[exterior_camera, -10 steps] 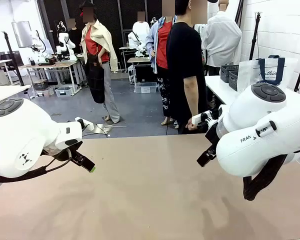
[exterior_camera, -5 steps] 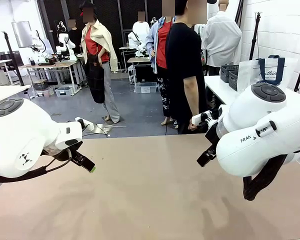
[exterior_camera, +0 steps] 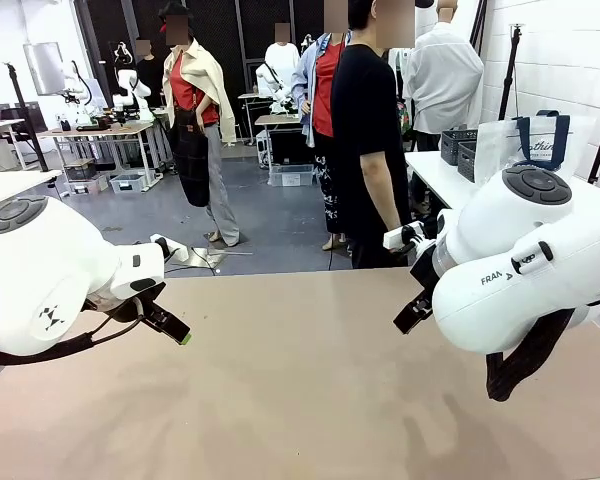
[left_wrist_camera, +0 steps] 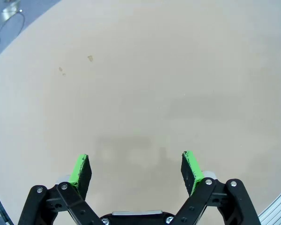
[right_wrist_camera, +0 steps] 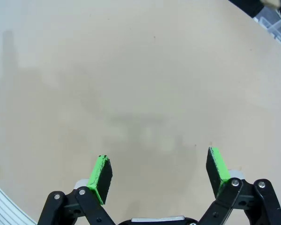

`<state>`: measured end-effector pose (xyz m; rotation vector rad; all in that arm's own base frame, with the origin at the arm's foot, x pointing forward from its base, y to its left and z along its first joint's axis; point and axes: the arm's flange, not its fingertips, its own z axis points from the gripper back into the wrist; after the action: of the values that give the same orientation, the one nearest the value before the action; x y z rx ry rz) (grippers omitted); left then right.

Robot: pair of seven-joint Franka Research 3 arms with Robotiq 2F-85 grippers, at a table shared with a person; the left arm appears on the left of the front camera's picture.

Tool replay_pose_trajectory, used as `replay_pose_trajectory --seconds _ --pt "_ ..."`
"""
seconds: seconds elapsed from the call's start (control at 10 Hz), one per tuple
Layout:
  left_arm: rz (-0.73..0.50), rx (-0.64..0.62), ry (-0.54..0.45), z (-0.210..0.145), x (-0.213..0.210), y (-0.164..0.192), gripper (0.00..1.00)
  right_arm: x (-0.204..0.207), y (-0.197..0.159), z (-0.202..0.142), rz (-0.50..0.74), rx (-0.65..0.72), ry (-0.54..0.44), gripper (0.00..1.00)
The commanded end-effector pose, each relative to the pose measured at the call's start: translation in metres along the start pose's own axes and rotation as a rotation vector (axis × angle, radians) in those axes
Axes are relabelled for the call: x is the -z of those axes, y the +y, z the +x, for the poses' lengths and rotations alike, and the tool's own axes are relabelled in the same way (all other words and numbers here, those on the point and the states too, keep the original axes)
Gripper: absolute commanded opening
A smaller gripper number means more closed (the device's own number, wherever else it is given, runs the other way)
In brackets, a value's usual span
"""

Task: Transfer purchased items from the store into the shopping bag.
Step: Open the Reusable shopping bag in the center of the table.

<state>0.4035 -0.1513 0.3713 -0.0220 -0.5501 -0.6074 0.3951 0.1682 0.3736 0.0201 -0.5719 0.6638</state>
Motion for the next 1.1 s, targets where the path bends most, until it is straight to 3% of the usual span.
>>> replay_pose_trajectory --seconds 0.0,1.0 --pt "0.000 -0.001 0.000 -0.0002 0.0000 0.0006 1.00 0.0000 -0.0001 0.0000 0.000 0.000 0.000 1.00" --pt "0.000 -0.001 0.000 -0.0002 0.0000 0.0006 1.00 0.0000 -0.0001 0.0000 0.000 0.000 0.000 1.00"
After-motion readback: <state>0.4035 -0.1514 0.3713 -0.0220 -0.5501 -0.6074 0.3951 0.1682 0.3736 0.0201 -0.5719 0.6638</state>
